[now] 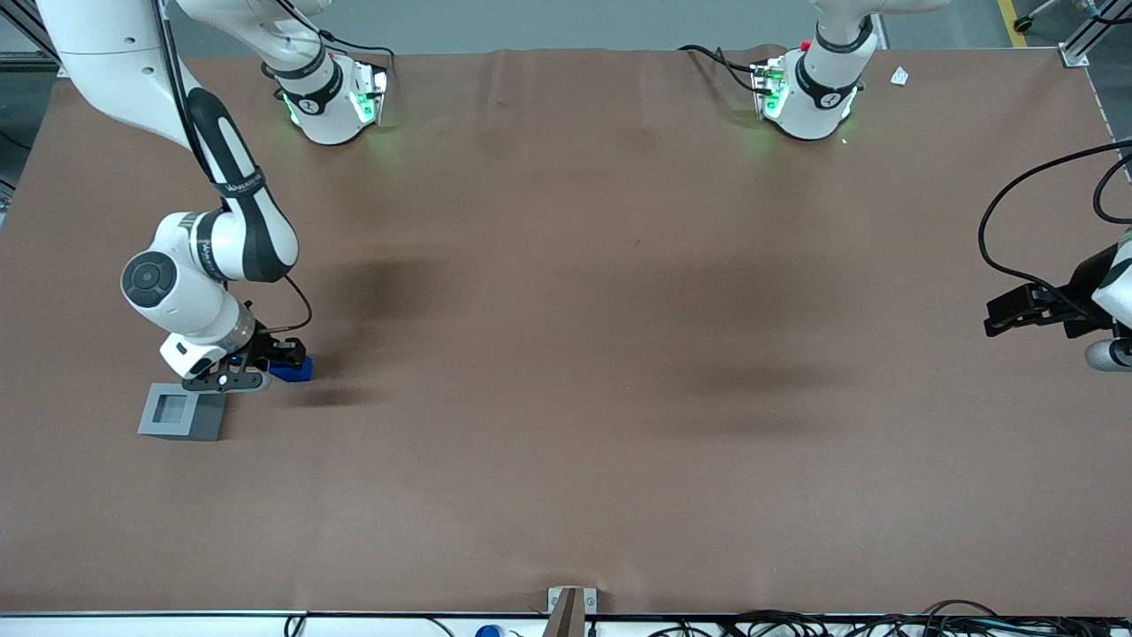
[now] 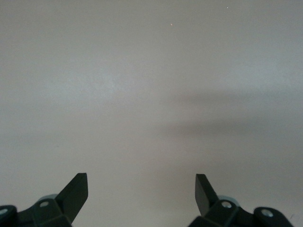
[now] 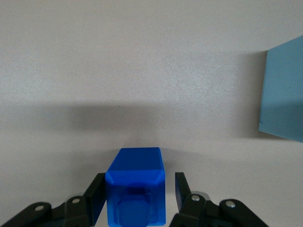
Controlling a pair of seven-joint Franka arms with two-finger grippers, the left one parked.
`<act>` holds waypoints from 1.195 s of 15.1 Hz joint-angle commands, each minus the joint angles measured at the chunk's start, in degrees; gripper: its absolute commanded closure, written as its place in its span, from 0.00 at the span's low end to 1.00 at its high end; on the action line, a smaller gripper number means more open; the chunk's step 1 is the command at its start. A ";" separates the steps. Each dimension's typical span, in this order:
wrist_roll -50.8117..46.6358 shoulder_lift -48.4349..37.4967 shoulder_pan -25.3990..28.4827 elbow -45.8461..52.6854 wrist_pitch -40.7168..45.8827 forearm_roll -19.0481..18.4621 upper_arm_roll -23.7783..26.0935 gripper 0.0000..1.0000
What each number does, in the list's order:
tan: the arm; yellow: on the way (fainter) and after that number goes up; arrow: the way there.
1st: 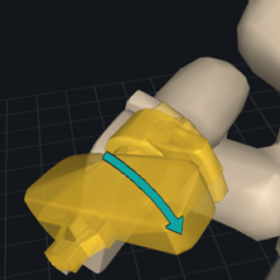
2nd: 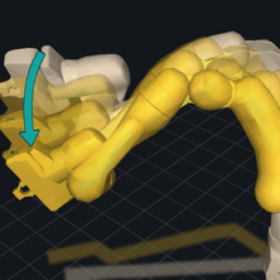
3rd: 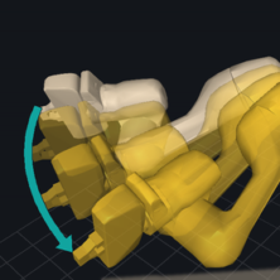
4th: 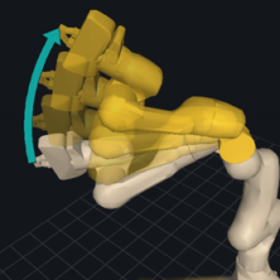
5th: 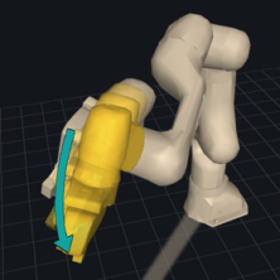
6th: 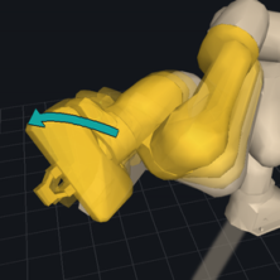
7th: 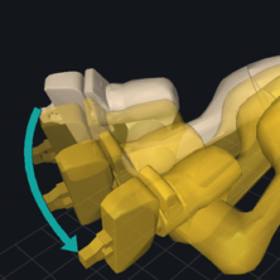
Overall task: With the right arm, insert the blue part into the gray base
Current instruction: 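Close the right gripper on the blue block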
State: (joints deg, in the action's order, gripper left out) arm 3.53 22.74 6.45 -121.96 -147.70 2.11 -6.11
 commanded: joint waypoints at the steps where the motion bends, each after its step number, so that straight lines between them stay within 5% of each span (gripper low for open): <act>1: 0.78 -0.51 -0.74 -1.08 -0.93 -0.09 0.31 0.42; 7: 0.69 -0.33 -0.74 -1.00 -0.93 -0.09 0.40 0.54; 14: 0.69 -0.24 -1.00 -0.65 -0.84 0.00 0.40 0.96; 18: -0.19 -0.33 -1.44 0.41 -0.05 0.08 0.40 0.97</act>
State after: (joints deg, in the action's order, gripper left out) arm 3.61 22.75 5.86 -121.86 -147.71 2.12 -6.17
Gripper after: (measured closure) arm 0.489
